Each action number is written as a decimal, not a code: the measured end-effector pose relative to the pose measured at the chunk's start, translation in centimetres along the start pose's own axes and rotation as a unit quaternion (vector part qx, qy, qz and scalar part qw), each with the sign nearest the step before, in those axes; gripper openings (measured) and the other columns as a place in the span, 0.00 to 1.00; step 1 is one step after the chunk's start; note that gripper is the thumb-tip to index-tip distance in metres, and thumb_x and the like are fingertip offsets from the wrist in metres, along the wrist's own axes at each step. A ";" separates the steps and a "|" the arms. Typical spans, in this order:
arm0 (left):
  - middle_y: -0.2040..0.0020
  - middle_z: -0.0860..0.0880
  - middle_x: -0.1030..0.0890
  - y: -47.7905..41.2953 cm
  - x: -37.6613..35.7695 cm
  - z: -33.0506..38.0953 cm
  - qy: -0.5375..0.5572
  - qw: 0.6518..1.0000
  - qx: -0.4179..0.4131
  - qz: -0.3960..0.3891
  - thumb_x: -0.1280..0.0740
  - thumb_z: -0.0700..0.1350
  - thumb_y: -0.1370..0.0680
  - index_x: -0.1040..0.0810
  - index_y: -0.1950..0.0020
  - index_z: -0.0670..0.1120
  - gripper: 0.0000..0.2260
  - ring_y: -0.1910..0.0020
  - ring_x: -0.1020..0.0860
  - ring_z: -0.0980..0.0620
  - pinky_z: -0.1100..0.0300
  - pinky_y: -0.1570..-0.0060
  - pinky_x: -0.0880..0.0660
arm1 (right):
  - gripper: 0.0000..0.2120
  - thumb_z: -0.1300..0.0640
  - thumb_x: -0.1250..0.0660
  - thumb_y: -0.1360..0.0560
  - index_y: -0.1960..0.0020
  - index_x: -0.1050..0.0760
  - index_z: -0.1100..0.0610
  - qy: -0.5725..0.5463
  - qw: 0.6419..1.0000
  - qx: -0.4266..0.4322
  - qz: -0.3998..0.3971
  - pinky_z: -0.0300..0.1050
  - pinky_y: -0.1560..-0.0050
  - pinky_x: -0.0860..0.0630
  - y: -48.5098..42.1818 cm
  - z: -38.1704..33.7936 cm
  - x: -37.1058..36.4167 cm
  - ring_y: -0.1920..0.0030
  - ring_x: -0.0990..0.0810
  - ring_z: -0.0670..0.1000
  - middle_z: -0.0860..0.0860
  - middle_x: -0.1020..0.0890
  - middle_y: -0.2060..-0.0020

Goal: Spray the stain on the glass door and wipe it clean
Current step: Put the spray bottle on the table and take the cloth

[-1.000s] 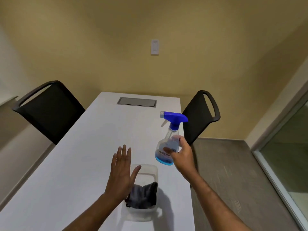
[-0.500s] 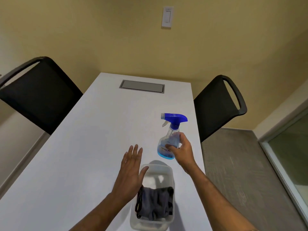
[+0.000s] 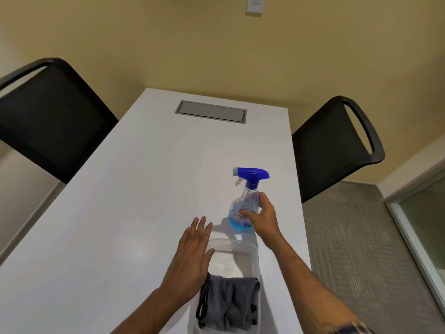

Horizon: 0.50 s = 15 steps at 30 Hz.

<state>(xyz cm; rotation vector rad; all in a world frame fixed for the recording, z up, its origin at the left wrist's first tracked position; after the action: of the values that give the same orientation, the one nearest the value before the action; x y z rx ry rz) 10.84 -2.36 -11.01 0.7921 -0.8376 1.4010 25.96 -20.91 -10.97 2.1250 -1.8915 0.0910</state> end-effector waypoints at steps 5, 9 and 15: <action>0.20 0.58 0.68 0.3 0.0 0.2 0.011 1.000 -0.001 -0.015 0.50 0.52 0.13 0.65 0.22 0.58 0.26 0.21 0.70 0.61 0.68 0.23 0.70 | 0.21 0.64 0.25 0.25 0.36 0.28 0.53 0.002 1.000 -0.012 -0.007 0.51 0.37 0.21 -0.2 0.8 -0.4 0.39 0.21 0.53 0.48 0.20 0.40; 0.24 0.62 0.70 0.4 -0.1 0.4 0.016 0.999 0.003 -0.032 0.48 0.53 0.13 0.66 0.24 0.60 0.27 0.25 0.72 0.67 0.73 0.28 0.73 | 0.21 0.64 0.25 0.24 0.35 0.28 0.55 0.006 1.000 -0.017 -0.007 0.52 0.36 0.21 -0.2 1.2 -0.6 0.38 0.21 0.54 0.50 0.20 0.39; 0.18 0.59 0.65 1.1 -0.4 0.3 0.017 0.998 0.004 -0.064 0.48 0.56 0.14 0.62 0.19 0.58 0.29 0.19 0.67 0.62 0.68 0.23 0.69 | 0.21 0.63 0.25 0.24 0.35 0.28 0.52 0.004 1.000 -0.024 0.000 0.52 0.35 0.22 -0.2 1.4 -0.5 0.39 0.22 0.53 0.48 0.21 0.40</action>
<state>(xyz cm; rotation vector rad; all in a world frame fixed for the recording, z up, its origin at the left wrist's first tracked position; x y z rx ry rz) 9.72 -2.83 -11.26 0.8114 -0.7433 1.3016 25.91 -20.79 -12.41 2.0904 -1.8708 0.0525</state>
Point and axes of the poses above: each hand's wrist, its own y-axis away from the middle knuckle, its own x-axis out of the back of the hand, z = x × y, the point moved 4 cm from there along -y, towards the middle knuckle
